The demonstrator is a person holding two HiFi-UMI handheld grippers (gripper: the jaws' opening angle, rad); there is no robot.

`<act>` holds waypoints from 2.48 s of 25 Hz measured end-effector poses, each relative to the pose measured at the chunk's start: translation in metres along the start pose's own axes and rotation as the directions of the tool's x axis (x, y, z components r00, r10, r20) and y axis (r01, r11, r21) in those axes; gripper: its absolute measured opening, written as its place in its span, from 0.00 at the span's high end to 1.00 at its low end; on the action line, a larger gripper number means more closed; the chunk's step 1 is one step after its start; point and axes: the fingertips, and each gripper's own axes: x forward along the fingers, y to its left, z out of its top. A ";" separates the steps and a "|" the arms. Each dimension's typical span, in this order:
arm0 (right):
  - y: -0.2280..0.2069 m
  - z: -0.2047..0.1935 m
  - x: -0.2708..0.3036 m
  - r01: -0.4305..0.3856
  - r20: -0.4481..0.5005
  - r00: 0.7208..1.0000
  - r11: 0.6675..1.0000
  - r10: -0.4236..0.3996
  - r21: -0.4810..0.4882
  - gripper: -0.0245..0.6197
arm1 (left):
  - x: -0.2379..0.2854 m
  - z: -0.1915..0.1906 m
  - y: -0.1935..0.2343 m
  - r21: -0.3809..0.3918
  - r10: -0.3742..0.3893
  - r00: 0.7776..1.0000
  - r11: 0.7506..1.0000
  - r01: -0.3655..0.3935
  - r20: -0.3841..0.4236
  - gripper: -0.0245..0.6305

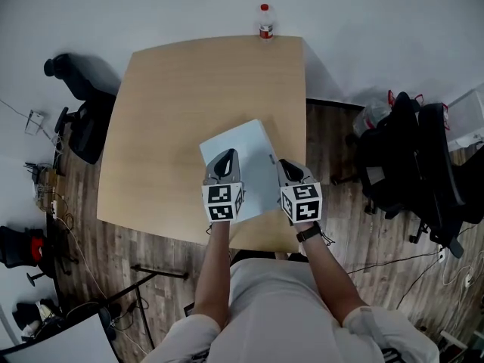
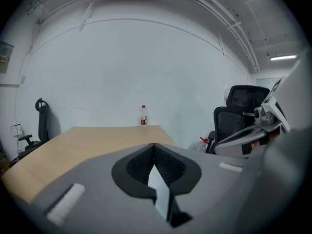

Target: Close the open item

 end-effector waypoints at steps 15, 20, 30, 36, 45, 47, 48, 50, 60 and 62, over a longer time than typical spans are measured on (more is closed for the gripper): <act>-0.014 -0.045 0.030 0.026 -0.112 0.994 0.997 -0.017 0.074 0.94 | 0.057 -0.043 -0.028 0.006 -0.145 0.979 0.989 0.148 -0.140 0.95; -0.021 -0.059 0.036 0.039 -0.152 0.988 0.996 -0.028 0.074 0.94 | 0.073 -0.060 -0.029 0.005 -0.174 0.964 0.984 0.178 -0.201 0.95; -0.020 -0.076 0.049 0.034 -0.210 0.978 0.995 -0.014 0.089 0.94 | 0.095 -0.093 -0.035 -0.009 -0.224 0.920 0.972 0.233 -0.321 0.95; -0.019 -0.082 0.057 0.025 -0.223 0.975 0.995 -0.002 0.101 0.94 | 0.103 -0.102 -0.036 -0.010 -0.235 0.907 0.969 0.247 -0.351 0.95; -0.023 -0.096 0.068 0.023 -0.257 0.966 0.993 0.008 0.120 0.94 | 0.111 -0.113 -0.038 0.007 -0.237 0.892 0.966 0.259 -0.385 0.95; -0.022 -0.099 0.070 0.023 -0.266 0.964 0.992 0.011 0.122 0.94 | 0.112 -0.114 -0.038 0.013 -0.235 0.890 0.965 0.260 -0.390 0.95; -0.023 -0.101 0.071 0.023 -0.271 0.963 0.992 0.011 0.123 0.94 | 0.113 -0.114 -0.038 0.015 -0.234 0.890 0.965 0.260 -0.391 0.95; -0.024 -0.104 0.071 0.023 -0.276 0.961 0.992 0.013 0.126 0.94 | 0.114 -0.114 -0.038 0.017 -0.232 0.889 0.966 0.260 -0.395 0.95; -0.025 -0.106 0.074 0.018 -0.284 0.958 0.991 0.021 0.133 0.94 | 0.118 -0.132 -0.039 0.032 -0.220 0.871 0.965 0.260 -0.439 0.95; -0.025 -0.104 0.073 0.017 -0.284 0.959 0.991 0.021 0.131 0.94 | 0.116 -0.128 -0.038 0.016 -0.223 0.877 0.967 0.254 -0.426 0.95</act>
